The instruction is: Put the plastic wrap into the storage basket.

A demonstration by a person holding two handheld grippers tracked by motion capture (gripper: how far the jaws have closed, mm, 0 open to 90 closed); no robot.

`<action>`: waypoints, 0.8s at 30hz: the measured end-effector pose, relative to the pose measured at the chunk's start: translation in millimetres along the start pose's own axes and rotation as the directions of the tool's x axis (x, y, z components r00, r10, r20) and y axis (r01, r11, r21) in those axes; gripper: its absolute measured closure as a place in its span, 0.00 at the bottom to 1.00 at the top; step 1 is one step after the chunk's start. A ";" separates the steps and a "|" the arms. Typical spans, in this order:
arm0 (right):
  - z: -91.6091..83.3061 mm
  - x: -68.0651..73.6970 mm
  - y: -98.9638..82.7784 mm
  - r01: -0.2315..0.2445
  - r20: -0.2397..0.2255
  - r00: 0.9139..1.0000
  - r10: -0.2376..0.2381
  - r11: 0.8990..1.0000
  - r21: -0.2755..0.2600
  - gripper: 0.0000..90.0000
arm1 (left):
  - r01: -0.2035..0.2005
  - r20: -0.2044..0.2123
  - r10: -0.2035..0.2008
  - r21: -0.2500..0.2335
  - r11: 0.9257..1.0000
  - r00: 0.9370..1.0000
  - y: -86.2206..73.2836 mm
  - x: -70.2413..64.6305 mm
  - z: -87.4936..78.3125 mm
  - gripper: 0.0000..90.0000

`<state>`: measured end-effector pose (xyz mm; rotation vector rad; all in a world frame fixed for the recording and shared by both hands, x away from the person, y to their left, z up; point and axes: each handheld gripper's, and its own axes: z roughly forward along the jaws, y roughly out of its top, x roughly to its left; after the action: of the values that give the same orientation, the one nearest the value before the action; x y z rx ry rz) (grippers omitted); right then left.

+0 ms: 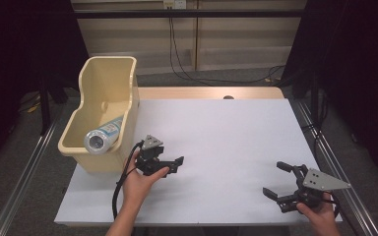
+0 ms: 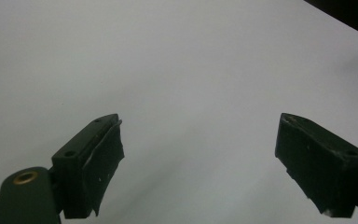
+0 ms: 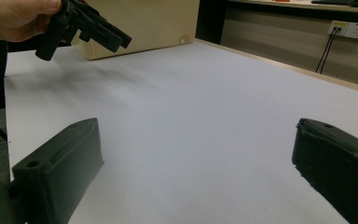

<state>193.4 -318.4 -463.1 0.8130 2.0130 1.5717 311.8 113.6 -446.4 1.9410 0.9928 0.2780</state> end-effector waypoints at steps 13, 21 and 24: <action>-0.5 0.4 0.7 -0.001 0.001 1.000 0.001 1.000 -0.001 0.01 | -0.078 -0.007 0.078 -0.181 0.980 0.997 -13.3 -5.2 -12.0 0.13; -1.0 -0.1 1.2 0.004 0.005 1.000 -0.004 1.000 -0.001 0.01 | -0.096 -0.040 0.088 -0.276 0.956 0.995 -17.6 -6.5 -20.4 0.09; -0.3 0.0 1.6 0.004 0.003 1.000 -0.004 1.000 -0.004 0.01 | -0.093 -0.054 0.080 -0.289 0.953 0.995 -20.3 -5.2 -20.5 0.08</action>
<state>193.5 -318.4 -461.5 0.8083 2.0073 1.5707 286.5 127.9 -450.3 1.7159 0.8417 0.4891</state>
